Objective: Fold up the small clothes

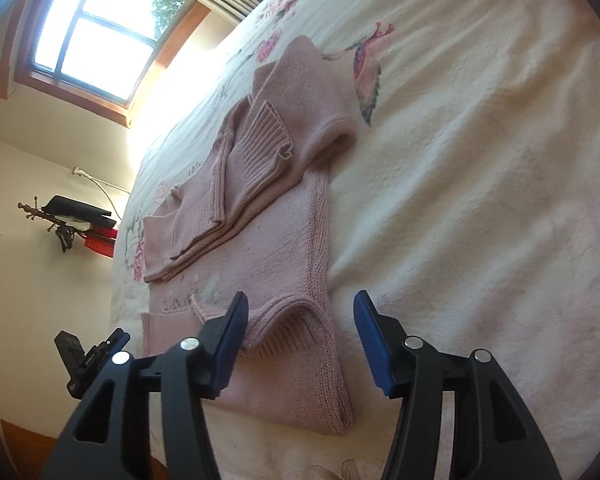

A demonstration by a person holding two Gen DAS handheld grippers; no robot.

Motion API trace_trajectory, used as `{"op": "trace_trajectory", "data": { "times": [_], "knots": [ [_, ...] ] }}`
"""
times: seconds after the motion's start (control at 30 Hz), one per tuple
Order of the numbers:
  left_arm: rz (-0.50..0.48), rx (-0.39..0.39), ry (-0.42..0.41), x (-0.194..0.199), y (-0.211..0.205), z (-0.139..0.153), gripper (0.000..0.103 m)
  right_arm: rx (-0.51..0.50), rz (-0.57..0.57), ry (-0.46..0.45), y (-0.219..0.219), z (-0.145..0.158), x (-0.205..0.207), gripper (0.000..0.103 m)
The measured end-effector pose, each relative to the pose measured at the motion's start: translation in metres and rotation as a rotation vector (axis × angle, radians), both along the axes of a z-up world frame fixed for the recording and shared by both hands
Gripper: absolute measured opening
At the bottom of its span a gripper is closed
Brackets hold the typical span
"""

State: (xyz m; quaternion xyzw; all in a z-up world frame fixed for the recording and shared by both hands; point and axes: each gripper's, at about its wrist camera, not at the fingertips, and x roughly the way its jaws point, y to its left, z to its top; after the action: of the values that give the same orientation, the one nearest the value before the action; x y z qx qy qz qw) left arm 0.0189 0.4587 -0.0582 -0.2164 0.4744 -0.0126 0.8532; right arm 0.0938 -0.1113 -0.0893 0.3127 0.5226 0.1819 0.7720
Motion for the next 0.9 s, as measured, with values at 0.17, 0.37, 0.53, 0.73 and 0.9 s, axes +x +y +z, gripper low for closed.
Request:
{"op": "trace_trajectory", "data": {
  "times": [0.17, 0.37, 0.53, 0.73, 0.9],
  "knots": [
    [-0.076, 0.113, 0.028, 0.016, -0.021, -0.012, 0.051, -0.059, 0.037, -0.042, 0.000, 0.014, -0.005, 0.056],
    [-0.144, 0.244, 0.066, 0.035, -0.045, -0.030, 0.050, -0.144, 0.109, -0.069, 0.019, 0.018, -0.004, 0.062],
    [-0.149, 0.283, 0.075, 0.038, -0.048, -0.037, 0.016, -0.240, 0.183, -0.087, 0.043, 0.013, 0.001, 0.062],
    [-0.164, 0.245, -0.035, 0.017, -0.046, -0.016, 0.008, -0.291, 0.247, -0.116, 0.065, 0.011, 0.009, 0.062],
    [-0.186, 0.192, -0.069, 0.010, -0.051, -0.011, 0.008, -0.317, 0.287, -0.140, 0.077, 0.010, 0.019, 0.062]
  ]
}}
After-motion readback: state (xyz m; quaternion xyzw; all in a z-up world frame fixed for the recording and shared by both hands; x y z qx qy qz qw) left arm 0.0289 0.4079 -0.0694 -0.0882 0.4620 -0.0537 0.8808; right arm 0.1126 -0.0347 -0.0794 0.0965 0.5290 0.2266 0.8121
